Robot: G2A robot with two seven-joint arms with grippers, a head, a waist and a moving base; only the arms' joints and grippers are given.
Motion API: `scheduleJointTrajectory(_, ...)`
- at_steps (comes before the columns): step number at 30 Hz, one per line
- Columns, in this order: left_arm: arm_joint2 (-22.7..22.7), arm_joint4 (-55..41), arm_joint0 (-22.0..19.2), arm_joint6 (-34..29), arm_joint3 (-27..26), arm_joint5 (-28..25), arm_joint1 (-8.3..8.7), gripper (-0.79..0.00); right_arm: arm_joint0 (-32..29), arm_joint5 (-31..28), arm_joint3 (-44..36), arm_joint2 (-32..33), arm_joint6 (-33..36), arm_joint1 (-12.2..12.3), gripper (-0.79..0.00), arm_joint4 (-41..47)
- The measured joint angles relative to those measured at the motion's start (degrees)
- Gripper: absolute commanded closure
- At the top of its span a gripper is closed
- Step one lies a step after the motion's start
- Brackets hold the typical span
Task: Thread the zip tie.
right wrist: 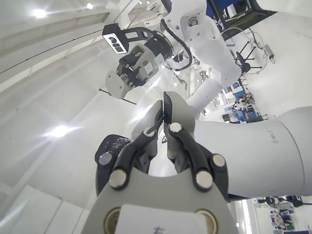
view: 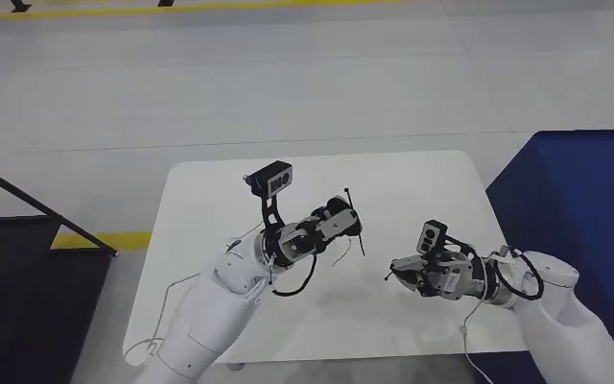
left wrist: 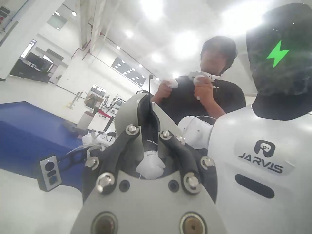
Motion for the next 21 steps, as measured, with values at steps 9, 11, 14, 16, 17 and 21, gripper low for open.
scheduleJointTrajectory(9, 0.88, 7.95, 1.82, 4.5, 2.57, 0.0, -2.74, 0.0, -2.42, -7.48, -1.97, 1.95, -1.34, -0.15, 0.0, 1.72)
scheduleJointTrajectory(11, 1.55, 9.2, 1.57, 4.49, 3.63, 0.0, -3.16, 0.0, -2.74, -7.25, -2.29, 2.34, -1.53, -0.13, 0.0, 2.53)
scheduleJointTrajectory(14, 2.6, 9.71, 1.16, 3.3, 5.45, 0.0, -3.45, 0.0, -2.84, -6.08, -2.8, 2.46, -1.52, -0.02, 0.0, 2.27)
scheduleJointTrajectory(16, 2.66, 9.79, 1.09, 3.14, 5.65, 0.0, -3.45, 0.0, -2.84, -6.04, -2.79, 2.48, -1.54, -0.01, 0.0, 2.23)
scheduleJointTrajectory(17, 2.65, 9.79, 1.1, 3.16, 5.62, 0.0, -3.45, 0.0, -2.84, -6.06, -2.78, 2.48, -1.54, -0.01, 0.0, 2.24)
scheduleJointTrajectory(21, 2.63, 9.78, 1.16, 3.26, 5.51, 0.05, -3.44, 0.0, -3.17, -5.93, -3.08, 1.94, -2.03, -0.13, 0.0, 3.49)
